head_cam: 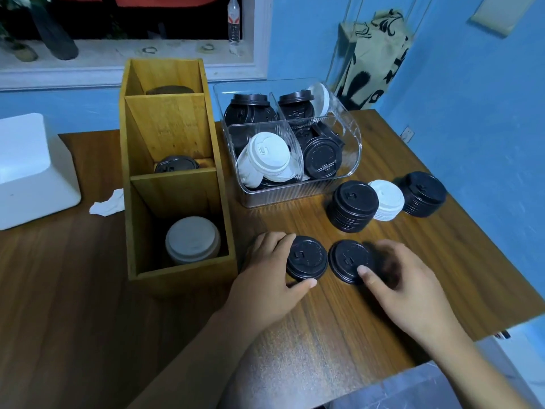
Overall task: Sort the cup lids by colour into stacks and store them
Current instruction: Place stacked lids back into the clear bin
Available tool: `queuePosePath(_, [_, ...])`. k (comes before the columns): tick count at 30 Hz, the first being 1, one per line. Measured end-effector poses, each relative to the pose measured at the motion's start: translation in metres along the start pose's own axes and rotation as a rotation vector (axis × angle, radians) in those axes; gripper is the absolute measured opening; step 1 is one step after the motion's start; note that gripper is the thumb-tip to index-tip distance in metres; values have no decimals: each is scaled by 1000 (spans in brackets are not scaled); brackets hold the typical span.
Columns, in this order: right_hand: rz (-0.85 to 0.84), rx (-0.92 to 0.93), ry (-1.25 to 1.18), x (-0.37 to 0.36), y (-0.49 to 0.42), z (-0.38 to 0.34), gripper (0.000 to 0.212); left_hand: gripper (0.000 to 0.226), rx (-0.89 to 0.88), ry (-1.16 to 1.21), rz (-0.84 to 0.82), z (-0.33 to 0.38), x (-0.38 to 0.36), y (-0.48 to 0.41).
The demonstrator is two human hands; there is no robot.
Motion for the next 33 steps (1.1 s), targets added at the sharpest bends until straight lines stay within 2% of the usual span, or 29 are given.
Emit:
queuePosePath(3, [-94, 207, 2, -12, -5, -4, 66, 87, -1, 3, 8, 1, 0, 0])
queuePosePath(5, [-119, 272, 32, -22, -8, -4, 67, 89, 4, 14, 13, 1, 0, 0])
queuePosePath(9, [11, 194, -130, -18, -13, -6, 61, 91, -4, 32, 25, 1, 0, 0])
queuePosePath(12, [92, 210, -238, -18, -14, -20, 60, 91, -6, 32, 27, 1, 0, -1])
queuePosePath(14, [63, 249, -276, -27, -12, -35, 60, 90, -18, 27, 33, 0, -1, -1])
queuePosePath(19, [-83, 294, -161, -58, -10, -54, 64, 81, -42, 33, 39, 1, -1, -1])
queuePosePath(24, [-92, 278, -225, -61, -16, -56, 54, 85, -47, 26, 55, -1, -2, -2])
queuePosePath(28, [-153, 208, -287, -64, -23, -54, 59, 83, -37, 48, 56, -3, -3, -1])
queuePosePath(31, [-189, 174, -257, -65, -28, -55, 66, 87, -21, 59, 41, -3, -3, -1])
queuePosePath(33, [-198, 176, -246, -64, -28, -55, 66, 82, -32, 65, 51, -2, -2, -1])
Point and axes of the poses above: each hand's wrist, its own y-axis away from the middle knuckle, its own x-axis out of the back of the hand, z = x × y, the point moved 3 cm from there along -y, towards the middle knuckle, and after that the axes turned 8 degrees about z, right-handed, at the moved point
